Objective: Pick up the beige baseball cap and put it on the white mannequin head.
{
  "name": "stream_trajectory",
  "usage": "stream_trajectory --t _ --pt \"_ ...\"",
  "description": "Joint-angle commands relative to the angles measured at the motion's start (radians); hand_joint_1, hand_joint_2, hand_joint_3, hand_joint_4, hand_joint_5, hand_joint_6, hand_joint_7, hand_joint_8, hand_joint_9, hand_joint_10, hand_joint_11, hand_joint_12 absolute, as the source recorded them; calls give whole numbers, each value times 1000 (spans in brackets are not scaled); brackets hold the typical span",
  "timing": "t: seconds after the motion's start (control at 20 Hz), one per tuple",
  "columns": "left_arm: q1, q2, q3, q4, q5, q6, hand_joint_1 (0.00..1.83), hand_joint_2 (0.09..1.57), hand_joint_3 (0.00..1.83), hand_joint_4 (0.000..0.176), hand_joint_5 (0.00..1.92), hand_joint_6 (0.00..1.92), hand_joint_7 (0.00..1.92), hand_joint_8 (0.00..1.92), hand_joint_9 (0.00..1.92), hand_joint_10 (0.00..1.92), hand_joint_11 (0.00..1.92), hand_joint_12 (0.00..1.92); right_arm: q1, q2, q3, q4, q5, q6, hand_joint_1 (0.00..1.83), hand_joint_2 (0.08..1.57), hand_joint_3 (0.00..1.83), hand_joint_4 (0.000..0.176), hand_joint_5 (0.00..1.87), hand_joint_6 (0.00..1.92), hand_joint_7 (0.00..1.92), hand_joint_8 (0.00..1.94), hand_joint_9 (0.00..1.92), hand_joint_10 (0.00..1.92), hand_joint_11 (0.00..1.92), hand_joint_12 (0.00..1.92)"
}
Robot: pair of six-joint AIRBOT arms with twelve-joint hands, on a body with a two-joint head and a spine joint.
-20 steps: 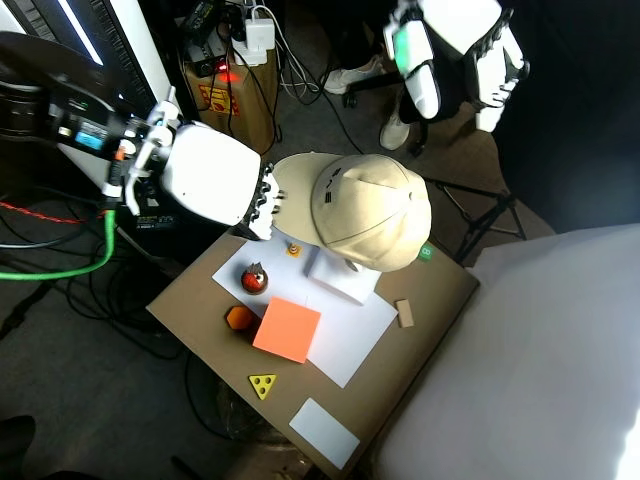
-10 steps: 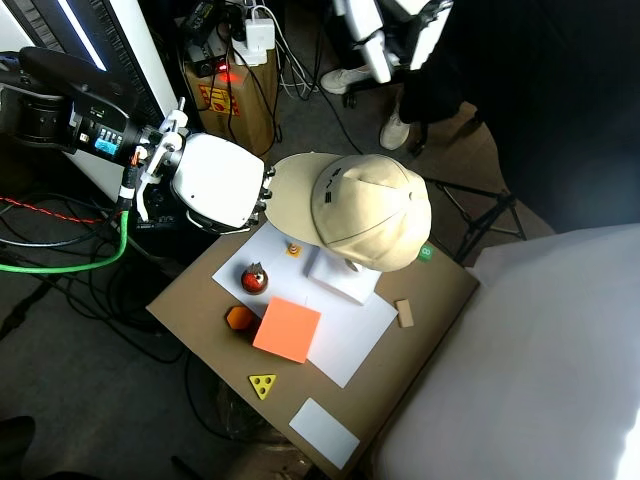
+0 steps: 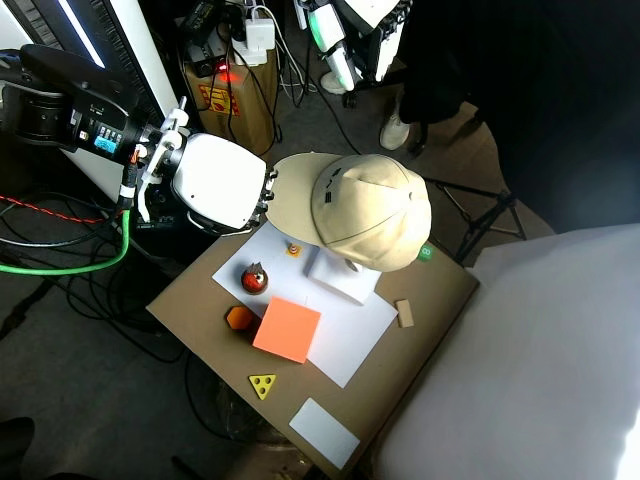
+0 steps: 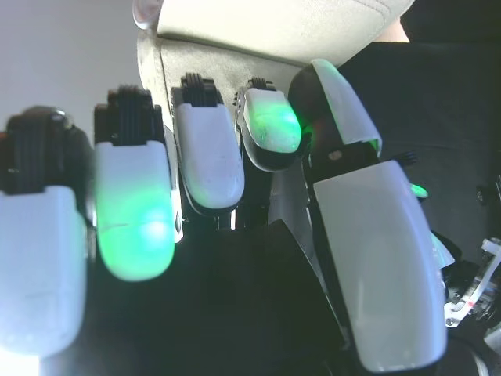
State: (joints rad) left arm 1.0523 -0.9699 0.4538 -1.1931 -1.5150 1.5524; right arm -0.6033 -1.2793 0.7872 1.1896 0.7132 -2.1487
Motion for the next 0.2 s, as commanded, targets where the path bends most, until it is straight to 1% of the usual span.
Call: stream_trajectory --t 0.0,0.1,0.15 --pt "-4 0 3 66 -86 -8 435 1250 0 176 1111 1887 1257 1921 1336 1921 1386 1921 3 -1 -5 -50 45 -1 751 1432 6 176 1344 1921 1543 1941 1730 1921 1910 1921" --pt "-5 7 3 73 -86 -13 451 1229 0 176 1017 1920 1167 1921 1292 1921 1437 1921 2 -1 -6 -52 45 -1 744 1423 0 176 1303 1921 1458 1941 1675 1921 1862 1921" --pt "-3 11 1 75 -86 -15 320 1191 0 176 953 1082 1053 1092 1011 1167 848 1433 1 -1 -8 -56 45 -2 776 1375 0 176 1245 1921 1393 1941 1628 1921 1818 1921"
